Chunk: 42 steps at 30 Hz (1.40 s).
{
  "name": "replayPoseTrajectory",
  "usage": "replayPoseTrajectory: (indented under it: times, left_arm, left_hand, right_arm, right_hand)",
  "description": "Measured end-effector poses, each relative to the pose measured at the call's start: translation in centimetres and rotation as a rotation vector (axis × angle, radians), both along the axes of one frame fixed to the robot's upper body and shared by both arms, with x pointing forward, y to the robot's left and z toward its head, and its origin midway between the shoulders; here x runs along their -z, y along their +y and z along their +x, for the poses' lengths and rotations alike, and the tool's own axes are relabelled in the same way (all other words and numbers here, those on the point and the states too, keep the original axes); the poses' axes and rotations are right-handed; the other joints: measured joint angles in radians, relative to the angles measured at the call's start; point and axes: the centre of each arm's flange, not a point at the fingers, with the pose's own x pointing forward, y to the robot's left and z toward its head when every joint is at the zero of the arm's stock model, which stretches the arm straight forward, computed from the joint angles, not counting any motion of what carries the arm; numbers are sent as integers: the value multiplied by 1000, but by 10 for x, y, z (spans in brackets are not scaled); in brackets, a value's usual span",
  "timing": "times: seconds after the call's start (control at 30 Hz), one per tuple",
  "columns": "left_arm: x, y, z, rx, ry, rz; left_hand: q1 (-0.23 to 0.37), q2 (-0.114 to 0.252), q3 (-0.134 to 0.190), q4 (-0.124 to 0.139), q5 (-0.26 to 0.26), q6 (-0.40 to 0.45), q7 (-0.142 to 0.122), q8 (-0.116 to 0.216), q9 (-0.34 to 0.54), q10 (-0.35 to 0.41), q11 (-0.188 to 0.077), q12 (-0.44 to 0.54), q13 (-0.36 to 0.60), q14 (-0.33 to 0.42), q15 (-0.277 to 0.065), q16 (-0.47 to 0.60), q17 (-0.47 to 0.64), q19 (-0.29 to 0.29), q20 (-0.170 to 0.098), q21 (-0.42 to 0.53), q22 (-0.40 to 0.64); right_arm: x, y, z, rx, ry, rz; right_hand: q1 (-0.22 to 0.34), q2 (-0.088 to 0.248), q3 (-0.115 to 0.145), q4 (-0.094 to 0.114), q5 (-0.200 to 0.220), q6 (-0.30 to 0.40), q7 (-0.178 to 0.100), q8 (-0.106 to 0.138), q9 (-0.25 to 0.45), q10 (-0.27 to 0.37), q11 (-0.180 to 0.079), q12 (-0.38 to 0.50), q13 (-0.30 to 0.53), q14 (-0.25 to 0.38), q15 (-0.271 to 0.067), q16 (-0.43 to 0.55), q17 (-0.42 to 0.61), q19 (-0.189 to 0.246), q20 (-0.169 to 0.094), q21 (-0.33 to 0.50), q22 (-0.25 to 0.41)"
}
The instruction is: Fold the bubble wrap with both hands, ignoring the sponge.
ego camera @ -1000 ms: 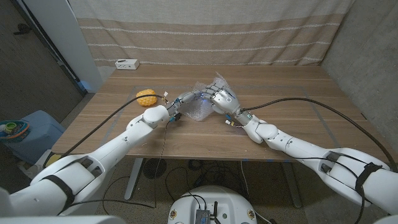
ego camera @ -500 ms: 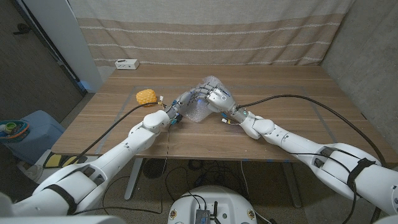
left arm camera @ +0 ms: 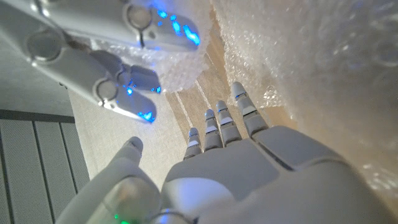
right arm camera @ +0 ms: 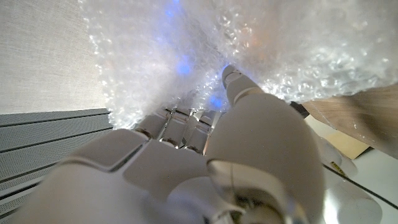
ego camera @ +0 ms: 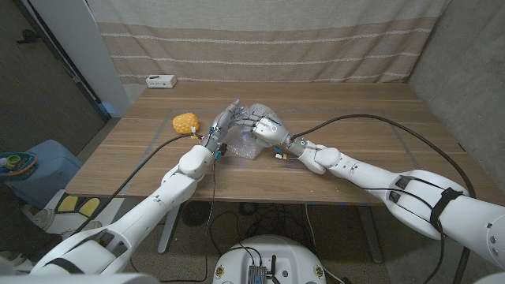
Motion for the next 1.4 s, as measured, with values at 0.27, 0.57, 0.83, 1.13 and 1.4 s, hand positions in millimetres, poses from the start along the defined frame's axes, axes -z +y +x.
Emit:
replayPoseTrajectory:
  times: [0.27,0.57,0.83,1.13,1.4]
  left_arm:
    - [-17,12,-20,-49,-126,-61]
    - [-26,20,-30,-64,-186,-88]
    - [-34,25,-36,-81,-223,-97]
    - [-37,28,-37,-89,-239,-97]
    - [-39,32,-37,-104,-249,-102]
  left_hand:
    - [5,5,0,-8,0,13,-5,4,0,5,-5,0,0,4,-4,0,0,1,1,-4,1]
    - [5,5,0,-8,0,24,-6,4,0,14,-4,0,0,7,-7,0,0,8,0,-4,1]
    - [5,5,3,-11,0,24,-6,4,0,18,-7,0,0,12,-13,0,0,13,5,-4,1]
    - [9,9,4,-12,0,29,0,4,0,18,-7,0,0,12,-13,0,0,18,0,-8,1]
    - [9,9,4,-12,0,34,-6,4,0,18,-7,0,0,18,-18,0,0,22,3,-8,1]
  right_arm:
    - [0,17,10,39,-19,-39]
    - [-10,25,10,32,-24,-36]
    - [-21,27,-1,-19,-1,22]
    - [-35,25,-8,-60,55,120]
    - [-52,15,-6,-124,237,253]
  right_hand:
    - [-116,-85,-71,34,114,-504,-14,-48,0,-323,-11,-5,-7,-158,6,-126,-35,-131,52,-92,-9]
    - [-402,-163,-245,162,142,-673,-12,-47,0,-422,4,-5,-10,-236,10,-134,-54,-163,158,-186,-9]
    - [-505,-164,-301,218,152,-765,-9,-47,0,-500,38,-5,-10,-282,10,-134,-54,-144,213,-209,-9]
    - [-682,-171,-388,297,152,-717,-9,-19,5,-429,61,25,-12,-259,10,-119,-55,-121,204,-233,-6]
    - [-756,-107,-400,309,174,-688,0,-18,2,-386,76,25,-14,-209,9,-104,-63,-47,119,-233,-6]
